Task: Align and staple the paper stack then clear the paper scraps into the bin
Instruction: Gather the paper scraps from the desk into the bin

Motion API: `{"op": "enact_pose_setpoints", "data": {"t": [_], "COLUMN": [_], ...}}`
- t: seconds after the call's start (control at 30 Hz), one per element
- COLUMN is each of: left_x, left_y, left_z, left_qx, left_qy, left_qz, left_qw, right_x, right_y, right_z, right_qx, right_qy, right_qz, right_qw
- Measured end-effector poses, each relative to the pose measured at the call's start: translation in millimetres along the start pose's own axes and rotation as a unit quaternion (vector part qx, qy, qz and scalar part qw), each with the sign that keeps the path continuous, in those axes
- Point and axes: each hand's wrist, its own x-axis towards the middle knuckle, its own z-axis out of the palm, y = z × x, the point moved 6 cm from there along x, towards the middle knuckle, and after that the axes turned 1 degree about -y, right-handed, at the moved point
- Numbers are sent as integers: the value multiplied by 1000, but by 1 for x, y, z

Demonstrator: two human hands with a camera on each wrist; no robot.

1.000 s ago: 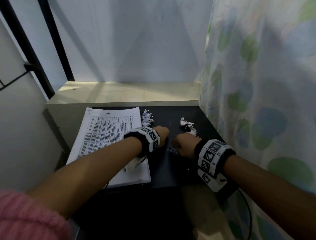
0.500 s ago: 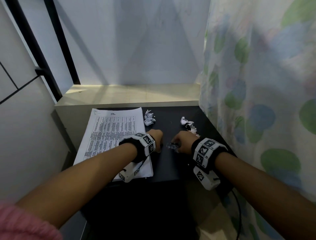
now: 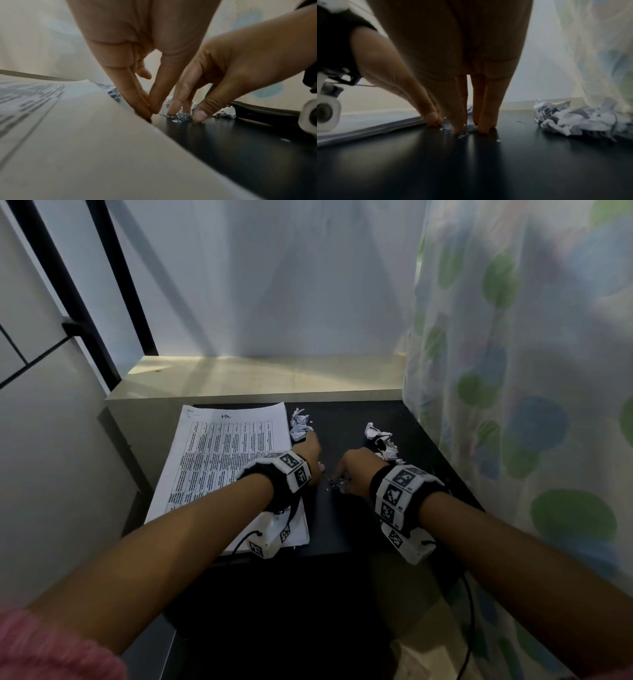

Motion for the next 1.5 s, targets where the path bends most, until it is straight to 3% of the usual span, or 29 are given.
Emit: {"op": "enact_pose_setpoints", "data": {"t": [0.27, 0.5, 0.7, 0.97, 1.13, 1.33, 1.5], "left_x": [-1, 0, 6, 3, 0, -1, 0], "left_y": [3, 10, 21, 43, 35, 46, 51], "left_z": [3, 11, 12, 24, 25, 31, 25], "left_qx": [21, 59, 68, 26, 64, 63, 31], "left_qy": [-26, -98, -109, -104, -73, -100, -103], "left_qz": [29, 26, 35, 86, 41, 35, -10], "left_qw": [999, 993, 991, 991, 994, 992, 994], "right_x": [-3, 2, -6, -18, -25, -29, -33], "right_y": [-1, 18, 44, 71, 77, 75, 78], "right_z": [-5, -4, -14, -35, -34, -32, -30], "right_qx": [31, 154, 261, 308, 315, 314, 327], "right_qy": [27, -38, 13, 73, 83, 97, 100], "right_qz": [29, 66, 78, 100, 109, 110, 114], "right_qw": [999, 985, 962, 943, 939, 938, 933]}}
